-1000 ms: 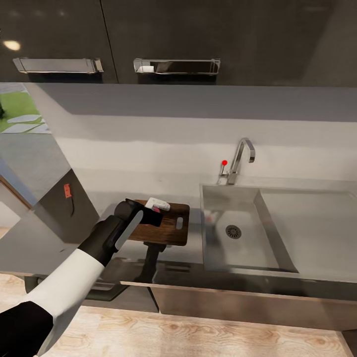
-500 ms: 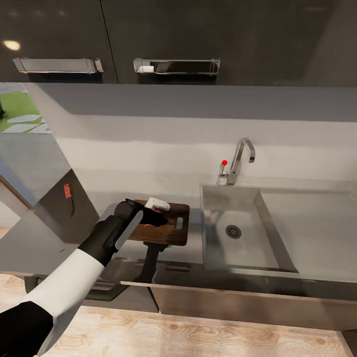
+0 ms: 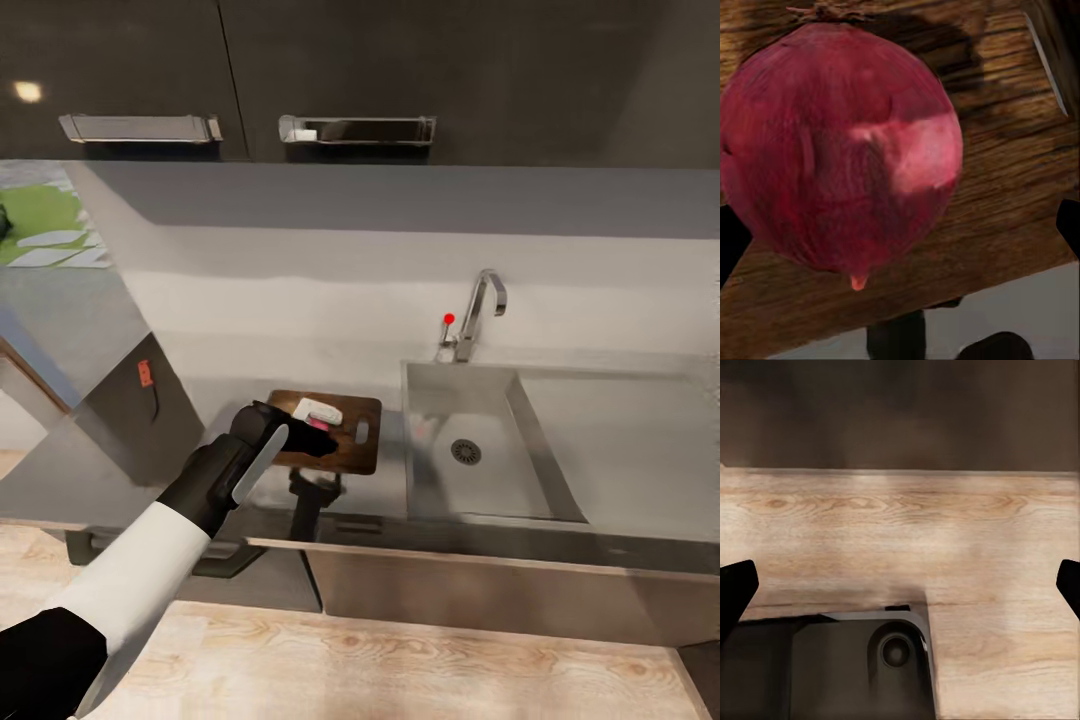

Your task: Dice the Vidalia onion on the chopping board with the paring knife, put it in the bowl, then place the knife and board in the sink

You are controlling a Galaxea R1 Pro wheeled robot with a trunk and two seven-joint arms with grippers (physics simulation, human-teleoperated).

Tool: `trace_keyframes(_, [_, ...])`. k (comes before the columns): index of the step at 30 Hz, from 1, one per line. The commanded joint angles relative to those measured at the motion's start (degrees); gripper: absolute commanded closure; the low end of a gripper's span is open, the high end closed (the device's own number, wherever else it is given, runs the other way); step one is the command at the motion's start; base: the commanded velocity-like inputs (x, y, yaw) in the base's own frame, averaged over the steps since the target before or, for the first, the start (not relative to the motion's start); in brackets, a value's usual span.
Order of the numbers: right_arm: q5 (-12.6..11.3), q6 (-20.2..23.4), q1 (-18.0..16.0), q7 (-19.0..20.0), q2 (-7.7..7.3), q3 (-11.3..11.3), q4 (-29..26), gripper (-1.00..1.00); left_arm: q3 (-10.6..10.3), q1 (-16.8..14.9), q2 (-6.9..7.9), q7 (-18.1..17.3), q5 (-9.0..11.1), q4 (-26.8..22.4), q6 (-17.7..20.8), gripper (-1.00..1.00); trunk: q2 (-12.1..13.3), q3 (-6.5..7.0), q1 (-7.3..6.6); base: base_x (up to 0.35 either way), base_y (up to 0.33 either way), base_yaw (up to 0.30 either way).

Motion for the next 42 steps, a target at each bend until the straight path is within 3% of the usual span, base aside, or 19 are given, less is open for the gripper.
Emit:
trace_keyframes(1, [0.44,-0.02,0.02,-0.26,0.05,-0.14,-0.11,-1.0,-0.15,-0.06,0.07,0.18,0.19,-0.06,0.18,-1.0,-0.11,-0.1,0.0,-0.326,0.0,0.0])
trace_keyframes(23, [0.43,-0.02,0.02,-0.26,0.05,-0.14,-0.12,-1.0,-0.14,-0.06,0.49,0.16,0.19,-0.15,0.21,-1.0,-0.11,-0.1,0.0,-0.328,0.0,0.0])
trace_keyframes(30, [0.43,-0.02,0.02,-0.26,0.02,-0.14,-0.06,-1.0,-0.15,0.12,0.49,0.1,0.21,-0.07,0.2,-1.0,-0.11,-0.1,0.0,-0.11,0.0,0.0])
trace_keyframes(35, [0.43,-0.02,0.02,-0.23,-0.02,-0.14,-0.06,-1.0,-0.08,3.89,0.94,0.03,0.19,-1.57,0.09,-1.0,-0.11,-0.1,0.0,-0.004,0.0,0.0])
trace_keyframes(42, [0.5,-0.02,0.02,-0.13,-0.04,-0.14,-0.06,-1.0,0.25,10.98,2.31,-0.03,0.19,-7.59,-0.04,-1.0,-0.11,-0.1,0.0,0.0,0.0,0.0])
